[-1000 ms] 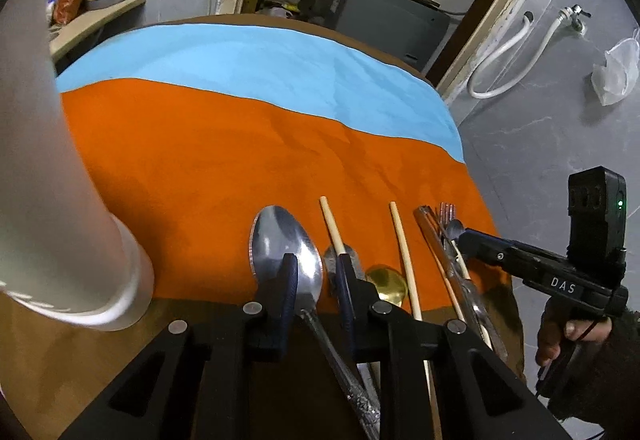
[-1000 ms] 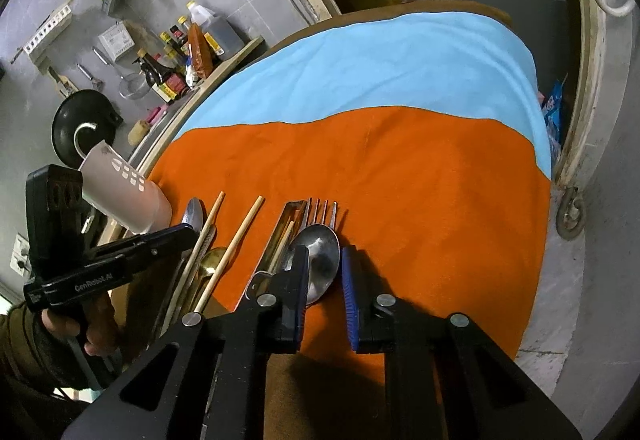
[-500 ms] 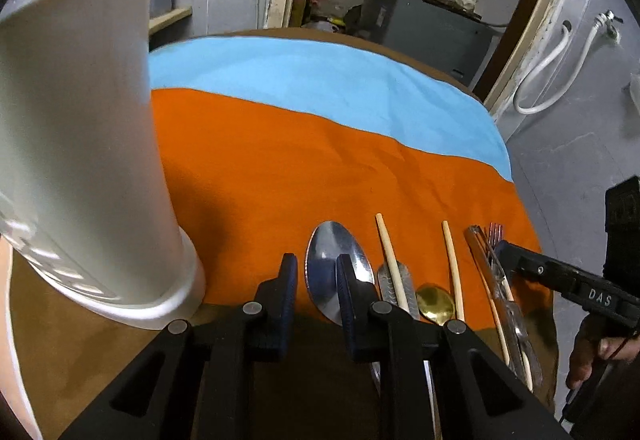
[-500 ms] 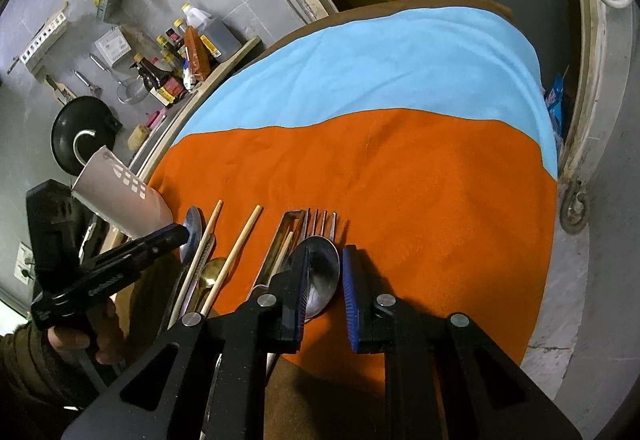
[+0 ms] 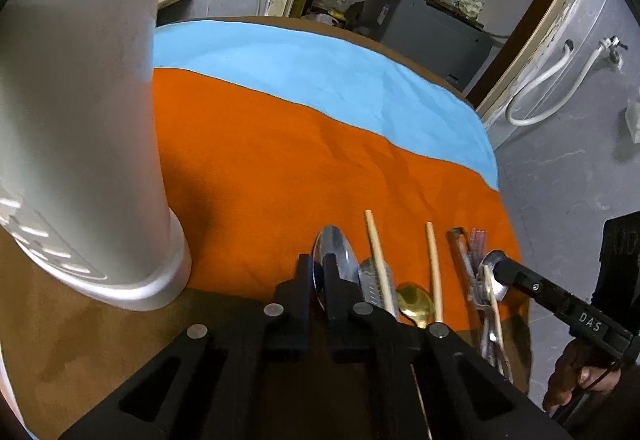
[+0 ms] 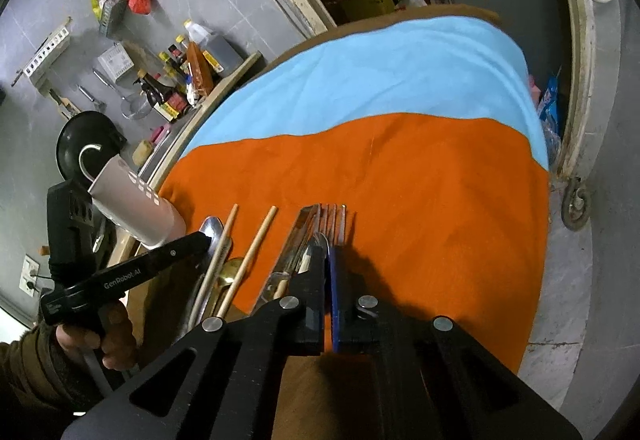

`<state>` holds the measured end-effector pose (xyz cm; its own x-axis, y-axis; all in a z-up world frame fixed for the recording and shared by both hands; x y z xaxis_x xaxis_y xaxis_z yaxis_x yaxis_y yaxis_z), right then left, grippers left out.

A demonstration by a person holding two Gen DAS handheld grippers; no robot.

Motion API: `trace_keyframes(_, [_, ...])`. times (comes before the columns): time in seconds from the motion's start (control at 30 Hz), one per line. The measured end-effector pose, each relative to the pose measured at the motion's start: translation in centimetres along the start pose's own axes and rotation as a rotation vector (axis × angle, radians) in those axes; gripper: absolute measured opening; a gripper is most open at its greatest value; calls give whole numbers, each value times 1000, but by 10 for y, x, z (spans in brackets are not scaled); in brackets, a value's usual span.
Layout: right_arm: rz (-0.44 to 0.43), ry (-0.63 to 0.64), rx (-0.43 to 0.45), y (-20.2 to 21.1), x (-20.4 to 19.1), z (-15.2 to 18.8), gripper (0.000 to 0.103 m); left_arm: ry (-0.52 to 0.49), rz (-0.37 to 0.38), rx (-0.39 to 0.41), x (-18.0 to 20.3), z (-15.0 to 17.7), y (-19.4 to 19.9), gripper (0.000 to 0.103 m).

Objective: Organize utensils
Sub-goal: 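Lift the held fork and spoon and drop them into the white caddy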

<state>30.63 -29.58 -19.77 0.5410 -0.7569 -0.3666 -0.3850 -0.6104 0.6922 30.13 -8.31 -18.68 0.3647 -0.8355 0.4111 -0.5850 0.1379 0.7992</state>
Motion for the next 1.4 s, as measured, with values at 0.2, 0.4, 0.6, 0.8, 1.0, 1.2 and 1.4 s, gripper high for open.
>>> trace_keyframes(0.2, [82, 60, 42, 22, -15, -5, 2, -34, 15, 34, 9, 4, 20, 2])
trace_keyframes(0.4, [216, 146, 140, 60, -38, -23, 2, -107, 10, 153, 22, 10, 55, 2])
trace_keyframes(0.6, [385, 253, 257, 101, -67, -45, 2, -141, 12, 300, 28, 2, 98, 2])
trace_keyframes(0.8, [518, 341, 353, 136, -100, -73, 2, -140, 44, 409, 29, -17, 139, 2])
trace_keyframes(1.0, [595, 342, 445, 177, -143, -101, 2, -137, 131, 474, 21, -49, 178, 2])
trace_keyframes(1.2, [589, 310, 529, 183, -204, -124, 2, -142, 152, 533, -8, -86, 212, 2])
trace_keyframes(1.4, [577, 291, 597, 149, -262, -144, 2, -140, 93, 634, -65, -144, 238, 2])
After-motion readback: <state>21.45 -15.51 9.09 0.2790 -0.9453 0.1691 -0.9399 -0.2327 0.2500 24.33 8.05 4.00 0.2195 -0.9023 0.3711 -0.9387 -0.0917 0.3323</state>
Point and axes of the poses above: each gripper's, at about its wrist camera, not at the fingertips, and y roughly against the way its jaws point, x to its right, z to its underside, the point moved 7 cm from there along -y, roughly the way its jaws point, and after that the axes turned 13 degrees about y, right-handed, at the moved point
